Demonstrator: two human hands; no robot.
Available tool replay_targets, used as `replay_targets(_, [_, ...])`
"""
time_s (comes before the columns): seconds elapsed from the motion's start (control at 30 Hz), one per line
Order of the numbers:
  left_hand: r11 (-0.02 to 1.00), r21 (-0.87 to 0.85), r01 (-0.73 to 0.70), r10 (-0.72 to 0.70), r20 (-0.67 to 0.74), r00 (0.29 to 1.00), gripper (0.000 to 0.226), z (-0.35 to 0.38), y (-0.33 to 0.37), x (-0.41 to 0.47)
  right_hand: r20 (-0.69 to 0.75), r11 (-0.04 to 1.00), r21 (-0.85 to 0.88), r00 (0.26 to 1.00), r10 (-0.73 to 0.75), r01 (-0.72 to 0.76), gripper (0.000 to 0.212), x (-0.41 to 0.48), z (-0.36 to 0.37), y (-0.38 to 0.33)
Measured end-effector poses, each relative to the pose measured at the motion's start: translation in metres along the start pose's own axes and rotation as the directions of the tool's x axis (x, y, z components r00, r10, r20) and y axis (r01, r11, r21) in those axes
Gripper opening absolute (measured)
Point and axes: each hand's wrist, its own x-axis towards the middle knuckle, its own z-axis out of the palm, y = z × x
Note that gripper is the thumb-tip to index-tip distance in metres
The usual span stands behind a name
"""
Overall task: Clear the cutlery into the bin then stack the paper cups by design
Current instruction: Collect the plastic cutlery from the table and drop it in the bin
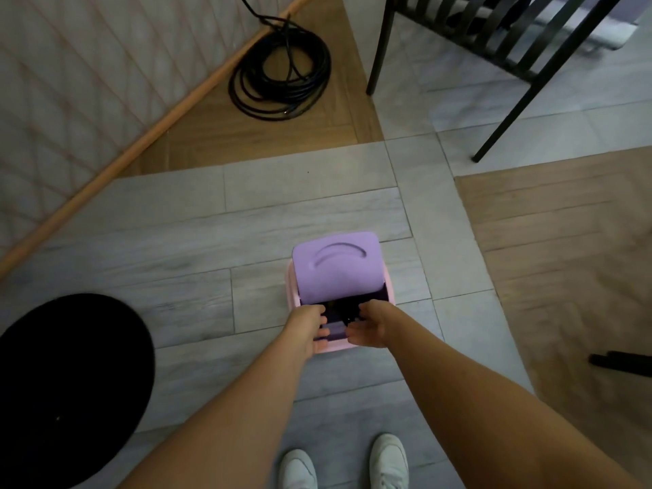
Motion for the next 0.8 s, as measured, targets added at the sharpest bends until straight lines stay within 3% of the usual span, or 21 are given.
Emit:
replay_targets(0.2, [0.997,-0.053,-0.061,0.060,-0.026,0.998,0.009,0.001,0.020,-0.032,0.000,0.994,-0.102,0.999,-0.042,0.042,0.013,-0.033,-0.004,-0.009])
replay_targets(0.5, [0.967,-0.071,-0.245,0.240,-0.066,0.968,0.011,-0.006,0.058,-0.114,-0.030,0.966,-0.205,0.986,-0.165,0.155,0.017,-0.121,0.005,-0.025])
replay_targets(0.6, [0.948,-0.070,-0.311,0.309,-0.047,0.950,0.021,-0.012,0.070,-0.146,-0.028,0.949,-0.254,0.979,-0.201,0.188,0.019,-0.155,0.010,-0.027])
replay_targets(0.8, [0.884,-0.028,-0.467,0.467,-0.016,0.884,0.023,-0.029,0.085,-0.213,0.034,0.802,-0.485,0.924,-0.382,0.349,0.012,-0.232,0.034,-0.036])
